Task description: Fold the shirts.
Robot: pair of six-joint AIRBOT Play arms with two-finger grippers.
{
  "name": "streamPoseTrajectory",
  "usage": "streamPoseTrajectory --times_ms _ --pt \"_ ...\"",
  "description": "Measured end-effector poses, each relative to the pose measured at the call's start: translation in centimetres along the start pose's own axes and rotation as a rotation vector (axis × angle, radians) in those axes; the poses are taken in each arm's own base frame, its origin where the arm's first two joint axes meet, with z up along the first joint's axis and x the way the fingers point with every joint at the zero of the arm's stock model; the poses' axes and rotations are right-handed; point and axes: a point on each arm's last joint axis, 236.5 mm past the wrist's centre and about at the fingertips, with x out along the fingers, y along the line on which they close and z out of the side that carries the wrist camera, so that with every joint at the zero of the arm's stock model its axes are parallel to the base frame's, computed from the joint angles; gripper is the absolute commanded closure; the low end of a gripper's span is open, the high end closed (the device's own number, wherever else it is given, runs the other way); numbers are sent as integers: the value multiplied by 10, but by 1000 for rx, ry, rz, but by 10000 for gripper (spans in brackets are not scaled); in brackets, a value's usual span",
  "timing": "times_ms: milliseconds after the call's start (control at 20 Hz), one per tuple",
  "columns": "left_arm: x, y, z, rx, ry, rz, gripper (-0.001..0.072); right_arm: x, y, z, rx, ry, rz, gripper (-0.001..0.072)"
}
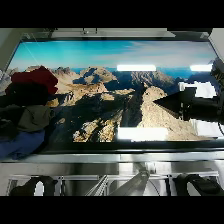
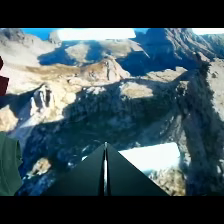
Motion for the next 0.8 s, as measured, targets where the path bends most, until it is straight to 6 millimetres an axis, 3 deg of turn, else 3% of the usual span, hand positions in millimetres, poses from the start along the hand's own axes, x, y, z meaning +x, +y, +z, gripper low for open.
streamPoseTrajectory --times_ms 150,200,300,350,550,700,800 --pt "12 5 -6 -28 49 -12 699 0 0 0 0 0 0 694" --pt "16 7 -8 -37 67 -15 609 0 0 0 0 0 0 694" --pt "25 12 -12 -56 99 -19 89 0 0 0 0 0 0 695" --pt "31 15 -13 -67 114 -20 -8 0 0 0 0 0 0 695" --pt "55 50 -3 -79 165 53 -9 0 0 0 0 0 0 695" --pt "80 102 31 -54 159 169 -8 0 0 0 0 0 0 695" --pt "109 141 54 -58 157 228 -8 0 0 0 0 0 0 695"
